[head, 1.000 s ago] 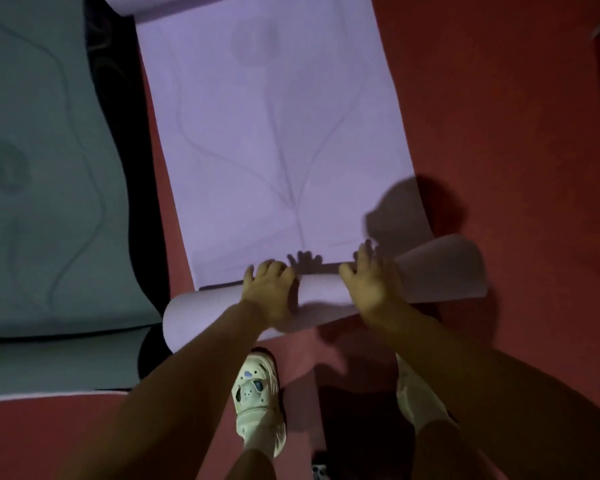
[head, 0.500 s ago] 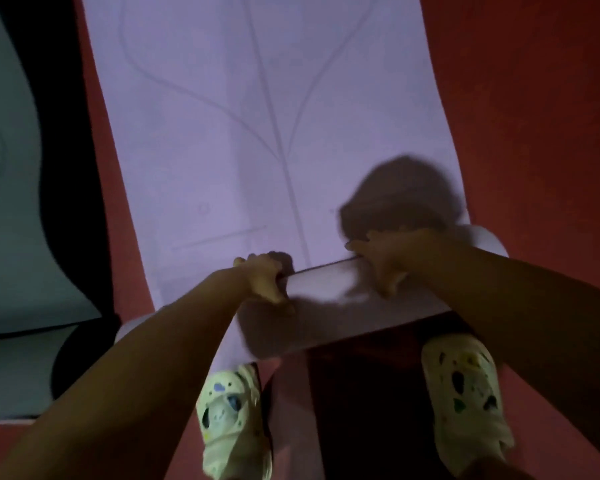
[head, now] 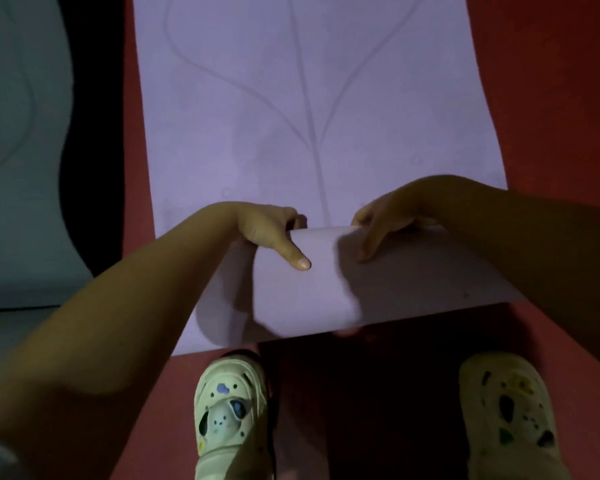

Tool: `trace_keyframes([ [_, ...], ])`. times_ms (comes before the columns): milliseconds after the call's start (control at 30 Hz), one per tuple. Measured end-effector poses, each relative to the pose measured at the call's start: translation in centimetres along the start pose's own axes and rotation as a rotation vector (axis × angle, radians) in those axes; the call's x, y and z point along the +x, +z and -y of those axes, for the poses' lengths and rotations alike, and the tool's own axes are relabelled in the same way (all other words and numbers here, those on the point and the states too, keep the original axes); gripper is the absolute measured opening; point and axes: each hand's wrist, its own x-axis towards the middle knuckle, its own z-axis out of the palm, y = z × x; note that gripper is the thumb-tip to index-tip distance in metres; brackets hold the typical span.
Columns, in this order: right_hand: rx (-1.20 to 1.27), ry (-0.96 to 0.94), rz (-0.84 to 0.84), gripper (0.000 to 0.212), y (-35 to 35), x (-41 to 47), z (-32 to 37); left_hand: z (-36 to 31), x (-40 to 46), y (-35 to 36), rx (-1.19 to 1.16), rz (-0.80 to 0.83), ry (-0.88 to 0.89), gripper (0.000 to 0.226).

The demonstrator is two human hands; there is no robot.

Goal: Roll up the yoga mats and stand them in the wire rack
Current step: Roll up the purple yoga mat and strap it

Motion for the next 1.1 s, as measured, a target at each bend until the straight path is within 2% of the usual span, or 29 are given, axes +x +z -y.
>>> trace_keyframes([
  [133, -0.416, -0.011, -0.408, 0.079, 0.5, -1.8, 0.5, -1.1, -3.1, 1.2, -0.011, -0.183, 0.034, 0.05],
  [200, -0.523, -0.071, -0.588, 0.082, 1.2, -3.2, 0.5, -1.9, -5.2, 1.4, -0.049, -0.249, 0.053, 0.043],
  [267, -0.589, -0.147, -0.729, 0.077, 2.2, -5.5, 0.7, -3.0, -8.1, 1.6, -0.057, -0.351, 0.075, 0.04],
  [400, -0.66, -0.206, -0.953, 0.069, 4.7, -12.7, 2.2, -6.9, -16.0, 3.4, 0.118, -0.643, 0.122, 0.043],
  [567, -0.788, -0.241, -1.238, 0.056, 9.6, -23.9, 3.8, -12.2, -27.1, 9.4, 0.265, -0.997, 0.205, 0.041],
  [667, -0.828, -0.261, -1.403, 0.047, 14.2, -30.3, 3.9, -15.2, -33.8, 14.3, 0.423, -1.142, 0.243, 0.043],
  [833, -0.857, -0.292, -1.495, 0.049, 24.1, -38.2, 2.0, -17.5, -40.7, 24.5, 0.57, -1.212, 0.33, 0.042],
  [933, -0.868, -0.314, -1.455, 0.053, 30.8, -39.6, -0.2, -16.8, -41.9, 30.7, 0.589, -1.127, 0.354, 0.04],
  [1000, -0.848, -0.397, -1.422, 0.058, 34.6, -38.9, -1.7, -16.0, -41.5, 34.0, 0.601, -1.082, 0.327, 0.035],
  [1100, -0.745, -0.438, -1.279, 0.053, 38.1, -36.5, -3.1, -14.4, -39.4, 37.7, 0.677, -1.067, 0.277, 0.028],
])
